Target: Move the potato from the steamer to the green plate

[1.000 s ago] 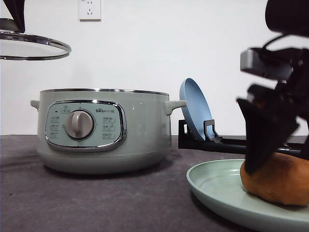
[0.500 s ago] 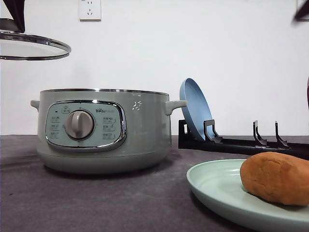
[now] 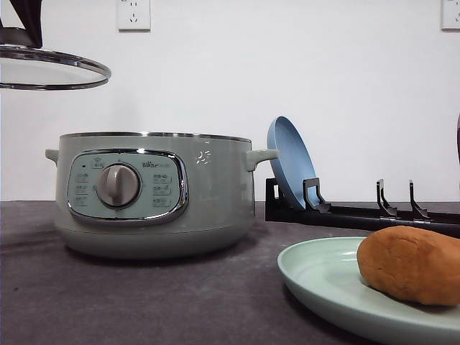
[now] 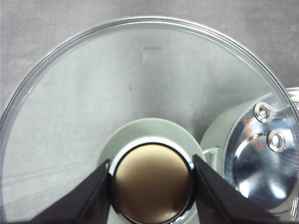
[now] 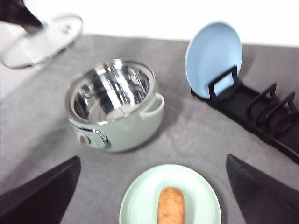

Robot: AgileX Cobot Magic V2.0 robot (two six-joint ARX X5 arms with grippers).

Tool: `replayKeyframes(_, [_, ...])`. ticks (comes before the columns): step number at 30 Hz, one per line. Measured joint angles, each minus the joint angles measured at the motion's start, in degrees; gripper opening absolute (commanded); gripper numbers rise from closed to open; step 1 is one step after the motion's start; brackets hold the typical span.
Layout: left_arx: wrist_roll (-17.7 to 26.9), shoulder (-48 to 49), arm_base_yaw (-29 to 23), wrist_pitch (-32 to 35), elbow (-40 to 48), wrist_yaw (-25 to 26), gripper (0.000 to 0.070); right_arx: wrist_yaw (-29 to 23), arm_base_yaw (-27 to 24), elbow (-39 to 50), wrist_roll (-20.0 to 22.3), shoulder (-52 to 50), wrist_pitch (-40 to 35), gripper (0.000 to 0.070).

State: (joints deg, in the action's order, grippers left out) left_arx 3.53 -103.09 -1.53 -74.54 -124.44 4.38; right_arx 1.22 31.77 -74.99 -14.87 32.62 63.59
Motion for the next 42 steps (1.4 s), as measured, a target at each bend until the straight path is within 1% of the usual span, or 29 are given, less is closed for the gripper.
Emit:
replayKeyframes(8, [0.0, 0.0, 0.86, -0.39, 0.0, -0.01, 0.0016, 0.02, 0.0, -0.02, -0.31, -1.24, 0.07, 0.0631])
replayKeyframes(13, [-0.02, 0.0, 2.58, -0.74, 0.0, -0.04, 0.0016, 0.02, 0.0, 0.01, -0.56, -1.24, 0.07, 0.0631])
replayKeyframes(17, [-0.09, 0.0, 5.3, -0.73, 0.0, -0.03, 0.0016, 0.02, 0.0, 0.01, -0.57, -1.24, 0.07, 0.0631])
replayKeyframes(30, [-0.28, 0.0, 17.15, -1.06, 0.0, 0.0, 0.0016, 0.02, 0.0, 0.01, -0.59, -1.24, 0.1, 0.0631])
replayKeyframes(42, [-0.46, 0.13, 24.45, -0.66, 0.81, 0.02, 0.0016, 0.02, 0.0, 0.01, -0.59, -1.24, 0.55, 0.0631])
